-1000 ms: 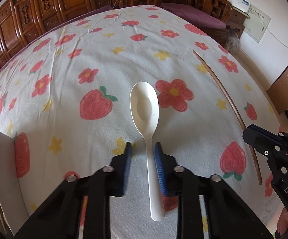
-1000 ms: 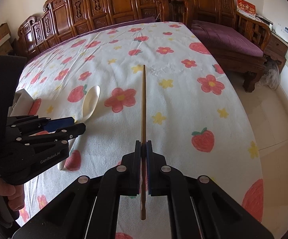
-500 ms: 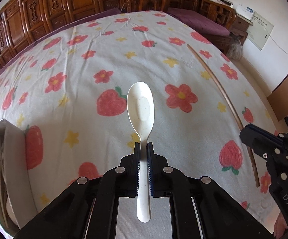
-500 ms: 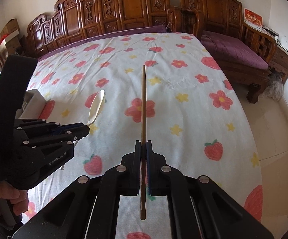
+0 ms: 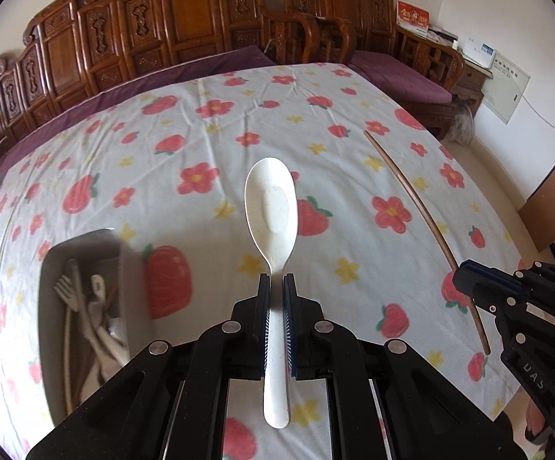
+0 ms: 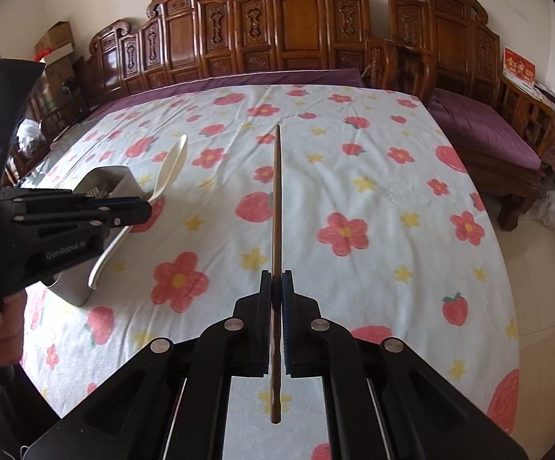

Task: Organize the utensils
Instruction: 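Carry the spoon and chopstick over the tray and lower them in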

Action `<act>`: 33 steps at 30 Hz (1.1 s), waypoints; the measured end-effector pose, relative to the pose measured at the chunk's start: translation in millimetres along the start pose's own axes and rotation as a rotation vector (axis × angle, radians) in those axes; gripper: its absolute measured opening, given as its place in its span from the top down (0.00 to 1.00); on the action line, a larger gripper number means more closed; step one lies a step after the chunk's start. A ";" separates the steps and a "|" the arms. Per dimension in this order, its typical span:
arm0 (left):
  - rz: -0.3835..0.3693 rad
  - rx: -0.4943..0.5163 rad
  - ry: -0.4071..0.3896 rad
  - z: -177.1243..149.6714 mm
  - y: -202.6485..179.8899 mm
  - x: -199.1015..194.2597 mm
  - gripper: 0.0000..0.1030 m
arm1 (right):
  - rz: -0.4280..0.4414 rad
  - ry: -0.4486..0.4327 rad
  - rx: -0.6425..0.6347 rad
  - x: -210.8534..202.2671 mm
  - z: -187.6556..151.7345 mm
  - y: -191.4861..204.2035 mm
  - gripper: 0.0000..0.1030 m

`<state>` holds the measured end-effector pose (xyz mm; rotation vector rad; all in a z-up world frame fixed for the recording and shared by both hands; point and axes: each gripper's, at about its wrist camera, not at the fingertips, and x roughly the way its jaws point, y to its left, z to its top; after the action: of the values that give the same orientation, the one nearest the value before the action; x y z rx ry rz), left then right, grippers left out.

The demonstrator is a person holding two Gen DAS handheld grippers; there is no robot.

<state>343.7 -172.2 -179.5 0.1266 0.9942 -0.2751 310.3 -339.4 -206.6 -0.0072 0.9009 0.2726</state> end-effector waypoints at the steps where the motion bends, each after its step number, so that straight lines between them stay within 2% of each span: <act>1: 0.002 -0.003 -0.005 -2.7 7.8 -5.4 0.94 | 0.002 -0.001 -0.014 -0.9 -0.2 5.6 0.94; 16: 0.043 -0.043 -0.031 -42.7 93.3 -46.0 0.94 | 0.081 -0.022 -0.146 -16.0 -3.1 81.6 0.94; 25: 0.078 -0.076 -0.013 -54.0 137.2 -43.0 0.94 | 0.106 -0.026 -0.194 -20.6 0.2 118.0 0.94; 33: 0.077 -0.126 0.003 -61.2 159.5 -30.7 0.94 | 0.147 -0.040 -0.227 -18.4 15.6 152.9 0.94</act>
<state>324.0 -0.1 -190.1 0.0507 1.0043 -0.1411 275.2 -194.2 -166.2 -0.1456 0.8281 0.5091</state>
